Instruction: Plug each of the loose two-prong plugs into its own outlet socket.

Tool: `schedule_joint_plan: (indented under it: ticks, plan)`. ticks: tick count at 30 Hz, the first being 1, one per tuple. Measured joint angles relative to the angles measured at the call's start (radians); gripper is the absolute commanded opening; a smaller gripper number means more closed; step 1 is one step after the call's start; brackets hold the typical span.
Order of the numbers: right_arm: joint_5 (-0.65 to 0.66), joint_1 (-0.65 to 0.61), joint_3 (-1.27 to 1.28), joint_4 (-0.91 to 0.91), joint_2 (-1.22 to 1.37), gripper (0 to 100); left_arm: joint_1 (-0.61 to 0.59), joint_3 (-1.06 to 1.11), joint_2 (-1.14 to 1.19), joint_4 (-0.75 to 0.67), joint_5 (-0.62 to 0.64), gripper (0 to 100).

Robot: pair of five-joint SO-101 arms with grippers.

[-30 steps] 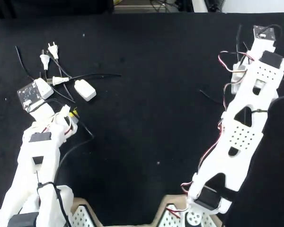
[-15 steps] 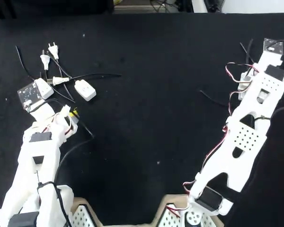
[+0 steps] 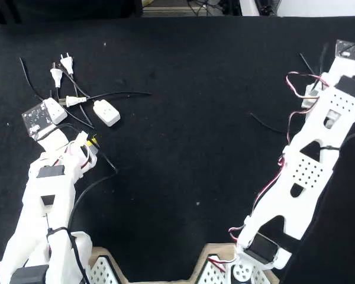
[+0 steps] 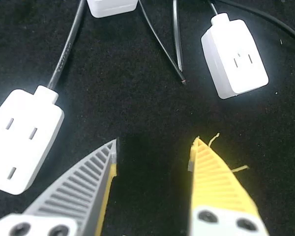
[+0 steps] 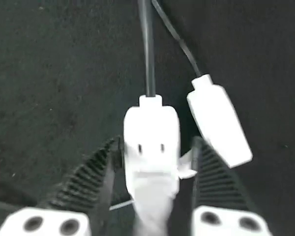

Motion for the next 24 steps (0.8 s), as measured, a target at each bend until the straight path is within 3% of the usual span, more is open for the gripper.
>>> schedule_joint_plan:
  ticks: [8,24]
  plan:
    - [-0.002,-0.038,-0.193,0.163,0.000,20.5,0.000,0.000,0.000,0.000,0.000,24]
    - [-0.002,-0.061,-0.201,0.204,0.061,12.9,0.000,0.000,0.000,0.000,0.000,24]
